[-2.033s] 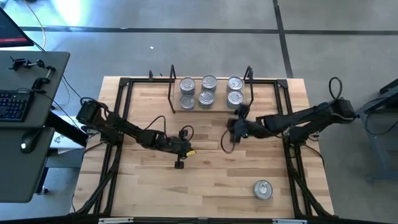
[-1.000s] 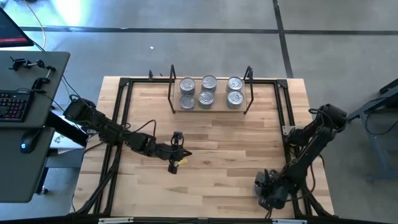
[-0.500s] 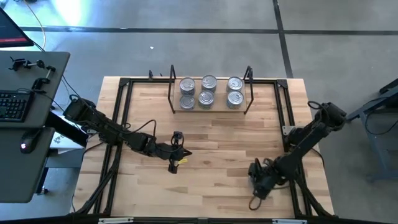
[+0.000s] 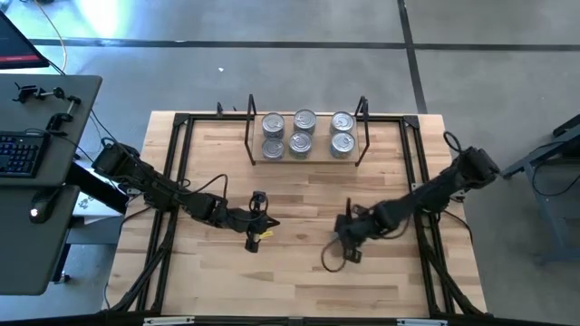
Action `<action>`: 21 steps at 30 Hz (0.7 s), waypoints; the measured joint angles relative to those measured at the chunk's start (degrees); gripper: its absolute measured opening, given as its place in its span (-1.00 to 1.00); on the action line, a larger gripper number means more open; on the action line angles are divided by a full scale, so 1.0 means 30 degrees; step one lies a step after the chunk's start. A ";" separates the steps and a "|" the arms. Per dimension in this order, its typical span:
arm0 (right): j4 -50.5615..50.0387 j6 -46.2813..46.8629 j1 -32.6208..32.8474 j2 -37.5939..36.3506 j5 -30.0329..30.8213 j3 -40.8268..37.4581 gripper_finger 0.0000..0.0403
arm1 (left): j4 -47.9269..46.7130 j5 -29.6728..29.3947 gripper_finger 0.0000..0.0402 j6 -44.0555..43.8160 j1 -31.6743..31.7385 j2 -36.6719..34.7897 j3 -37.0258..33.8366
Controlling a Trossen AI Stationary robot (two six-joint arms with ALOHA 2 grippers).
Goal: Stack canned seafood by type on shelf
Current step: Stack the blue tuna can on top of the bottom blue tuna can on the shelf
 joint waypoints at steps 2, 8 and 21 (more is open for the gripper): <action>0.1345 -0.1416 -0.0786 0.0599 -0.0056 0.0022 -1.00 | -0.0004 0.0000 -1.00 0.0002 0.0000 0.0000 0.0000; 0.6496 -0.5539 -0.3176 0.2524 -0.0421 0.0096 -1.00 | -0.0004 0.0007 -1.00 -0.0005 -0.0007 0.0000 0.0000; 1.5102 -1.0081 -0.6618 0.6929 -0.2190 0.1595 -1.00 | -0.1624 -0.0028 -1.00 -0.1212 -0.0942 -0.1697 0.0000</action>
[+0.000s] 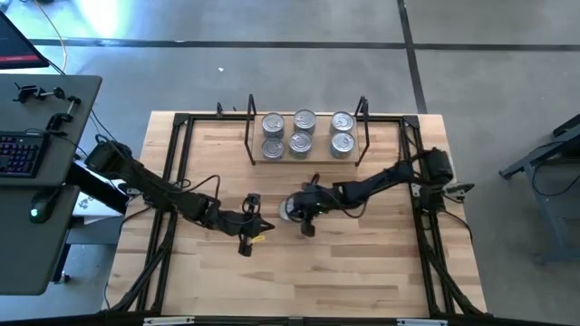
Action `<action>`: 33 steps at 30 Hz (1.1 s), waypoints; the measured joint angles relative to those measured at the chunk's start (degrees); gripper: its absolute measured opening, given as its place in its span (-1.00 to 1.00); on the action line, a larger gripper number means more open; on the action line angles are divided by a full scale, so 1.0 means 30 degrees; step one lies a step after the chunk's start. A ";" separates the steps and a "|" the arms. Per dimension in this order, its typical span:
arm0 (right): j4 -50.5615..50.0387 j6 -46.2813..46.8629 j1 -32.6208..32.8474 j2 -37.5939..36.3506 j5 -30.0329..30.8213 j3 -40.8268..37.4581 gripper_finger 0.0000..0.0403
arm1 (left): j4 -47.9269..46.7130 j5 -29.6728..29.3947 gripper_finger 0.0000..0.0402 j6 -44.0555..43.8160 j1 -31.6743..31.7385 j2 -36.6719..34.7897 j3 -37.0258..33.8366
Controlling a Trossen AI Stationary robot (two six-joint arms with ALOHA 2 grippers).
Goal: Stack canned seafood by type on shelf
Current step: Stack the blue tuna can on top of the bottom blue tuna can on the shelf
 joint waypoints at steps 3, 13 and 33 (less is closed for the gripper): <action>-0.0071 -0.1124 -0.0023 0.1253 -0.0332 0.1730 -1.00 | -0.1238 -0.0001 -1.00 -0.1501 0.0005 -0.0455 0.0000; -0.1062 -0.4595 0.0010 0.1853 0.1024 0.5433 -1.00 | -0.5316 -0.0228 -1.00 -0.3545 -0.0347 -0.0948 0.0000; 0.7924 -0.0102 0.2129 -0.4009 0.5363 -0.3258 -1.00 | -0.3476 -0.0273 -0.24 -0.1715 -0.0248 -0.0144 -0.0003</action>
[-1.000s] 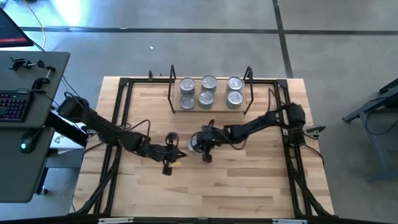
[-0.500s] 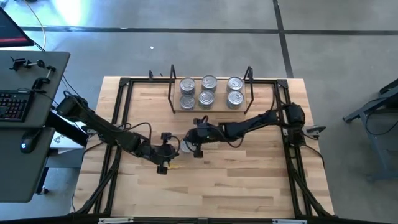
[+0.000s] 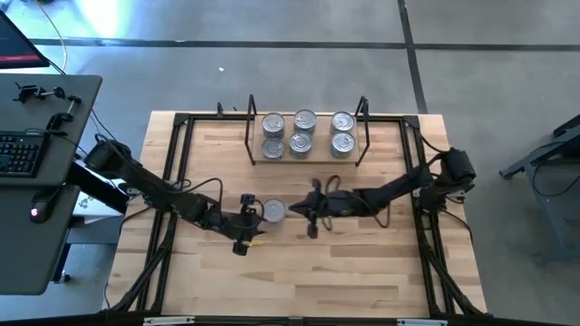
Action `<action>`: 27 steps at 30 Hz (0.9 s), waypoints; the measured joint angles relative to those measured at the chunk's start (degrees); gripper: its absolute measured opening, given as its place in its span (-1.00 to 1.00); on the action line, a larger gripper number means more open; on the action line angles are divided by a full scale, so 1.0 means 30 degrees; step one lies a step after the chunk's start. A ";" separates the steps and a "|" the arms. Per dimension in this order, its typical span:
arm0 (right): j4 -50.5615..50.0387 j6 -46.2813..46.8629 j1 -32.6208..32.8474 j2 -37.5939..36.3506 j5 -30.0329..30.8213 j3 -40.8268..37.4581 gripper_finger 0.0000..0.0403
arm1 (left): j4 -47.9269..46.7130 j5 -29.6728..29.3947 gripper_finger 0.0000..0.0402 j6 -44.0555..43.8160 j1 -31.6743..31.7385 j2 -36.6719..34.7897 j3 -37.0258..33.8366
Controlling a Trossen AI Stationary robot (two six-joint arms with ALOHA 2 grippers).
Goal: Stack canned seafood by type on shelf
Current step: Stack the blue tuna can on top of the bottom blue tuna can on the shelf
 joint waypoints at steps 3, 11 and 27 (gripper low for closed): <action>0.3040 0.1021 0.0623 -0.0182 0.1334 -0.2325 -1.00 | 0.0673 0.0109 -0.13 0.0219 0.0345 0.0317 -0.0004; 0.5440 0.2265 0.1828 -0.0253 0.3579 -0.4399 -1.00 | 0.0945 0.2450 -0.06 0.3790 0.0974 0.1366 -0.0011; 0.5338 0.1444 0.1931 -0.0253 0.3605 -0.4085 -1.00 | 0.1309 -0.0003 -0.06 0.9358 0.0597 0.4628 -0.0011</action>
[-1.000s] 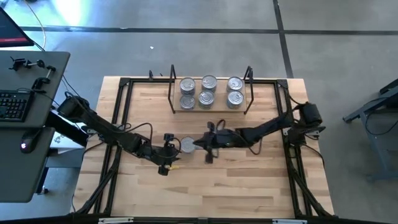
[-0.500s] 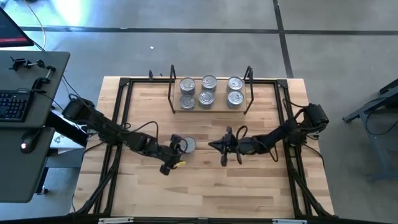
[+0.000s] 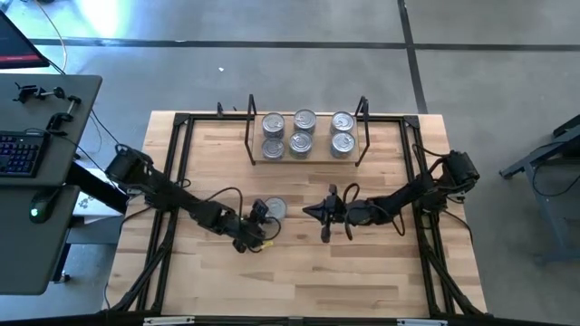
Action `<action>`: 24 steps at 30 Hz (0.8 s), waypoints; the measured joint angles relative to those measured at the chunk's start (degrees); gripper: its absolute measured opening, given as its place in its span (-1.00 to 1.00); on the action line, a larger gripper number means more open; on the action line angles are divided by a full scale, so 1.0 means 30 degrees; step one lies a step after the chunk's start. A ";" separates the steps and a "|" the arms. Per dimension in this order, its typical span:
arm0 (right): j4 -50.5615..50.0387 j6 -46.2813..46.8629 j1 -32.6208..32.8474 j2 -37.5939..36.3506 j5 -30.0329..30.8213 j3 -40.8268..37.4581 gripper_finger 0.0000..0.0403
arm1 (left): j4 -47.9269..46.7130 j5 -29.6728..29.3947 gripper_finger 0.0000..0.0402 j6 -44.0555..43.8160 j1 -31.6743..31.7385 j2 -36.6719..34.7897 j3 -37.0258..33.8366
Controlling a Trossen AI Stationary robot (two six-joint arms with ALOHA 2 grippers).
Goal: Stack canned seafood by type on shelf
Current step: Stack the blue tuna can on top of the bottom blue tuna can on the shelf
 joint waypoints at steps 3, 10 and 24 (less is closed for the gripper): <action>-0.0007 0.0000 0.0000 0.0000 -0.0009 0.0000 -1.00 | 0.0793 -0.0846 -0.06 -0.0001 0.0062 0.0706 0.0015; -0.0007 0.0007 0.0000 0.0000 -0.0060 0.0021 -1.00 | 0.1821 -0.1808 -0.06 -0.0250 -0.0571 -0.0068 0.0092; -0.0045 -0.0153 -0.0007 0.0000 -0.0653 0.0022 -1.00 | 0.0698 -0.0462 -0.21 -0.0935 0.1536 -0.0077 0.0095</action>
